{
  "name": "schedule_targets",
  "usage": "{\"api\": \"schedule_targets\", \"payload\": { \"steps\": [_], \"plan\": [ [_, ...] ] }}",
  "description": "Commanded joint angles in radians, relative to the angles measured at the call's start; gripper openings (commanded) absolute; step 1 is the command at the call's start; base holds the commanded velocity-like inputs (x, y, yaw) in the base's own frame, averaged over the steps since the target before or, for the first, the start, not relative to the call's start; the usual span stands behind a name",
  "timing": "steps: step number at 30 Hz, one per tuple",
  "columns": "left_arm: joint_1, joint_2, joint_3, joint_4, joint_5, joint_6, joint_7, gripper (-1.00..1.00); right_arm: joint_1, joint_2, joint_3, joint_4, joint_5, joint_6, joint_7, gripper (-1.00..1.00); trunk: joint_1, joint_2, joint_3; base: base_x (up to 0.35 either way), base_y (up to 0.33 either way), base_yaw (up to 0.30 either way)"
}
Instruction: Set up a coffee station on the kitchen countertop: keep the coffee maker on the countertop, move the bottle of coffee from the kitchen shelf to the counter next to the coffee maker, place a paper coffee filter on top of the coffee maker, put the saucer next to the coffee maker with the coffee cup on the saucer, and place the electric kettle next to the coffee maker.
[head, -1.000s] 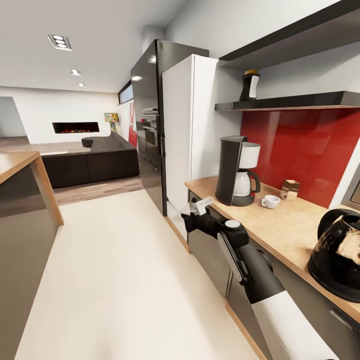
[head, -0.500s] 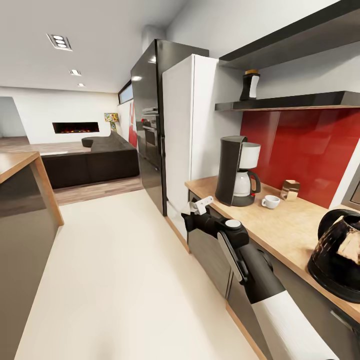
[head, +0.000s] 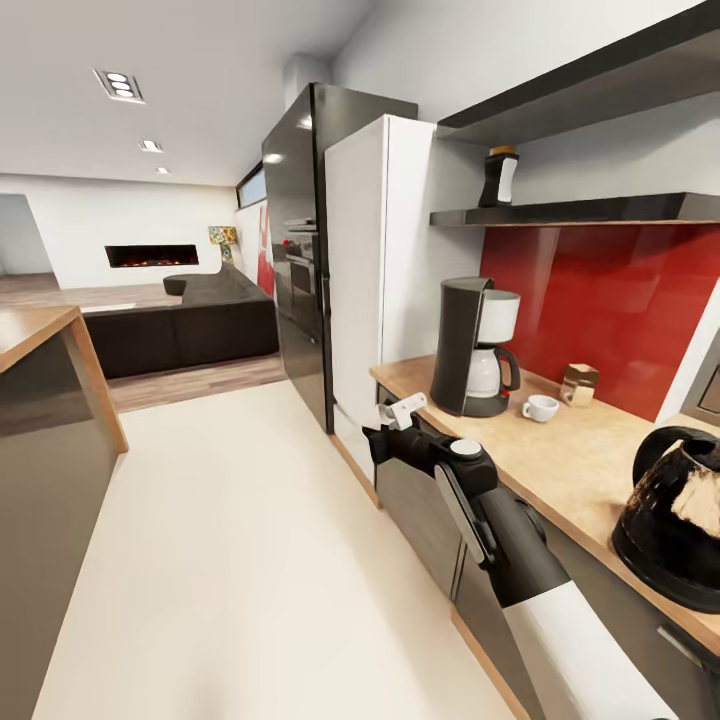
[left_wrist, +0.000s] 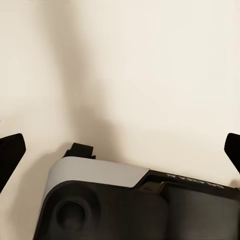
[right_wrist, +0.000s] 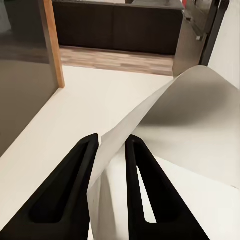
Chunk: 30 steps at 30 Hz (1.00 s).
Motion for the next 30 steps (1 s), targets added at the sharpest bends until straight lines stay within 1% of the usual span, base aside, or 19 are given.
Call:
{"api": "schedule_targets", "payload": {
  "steps": [1,30],
  "plan": [
    [0.001,-0.001,0.003,-0.002,0.004,0.000,-0.001,1.00,-0.001,0.000,-0.001,0.000,-0.001,0.006,0.003,-1.00,-0.004,0.007,0.002,0.000,0.000,0.000],
    [0.001,-0.001,0.004,-0.002,0.003,0.000,-0.001,1.00,-0.001,-0.001,-0.001,0.000,-0.001,0.006,0.003,-1.00,-0.115,0.210,0.093,0.000,0.000,0.000]
  ]
}}
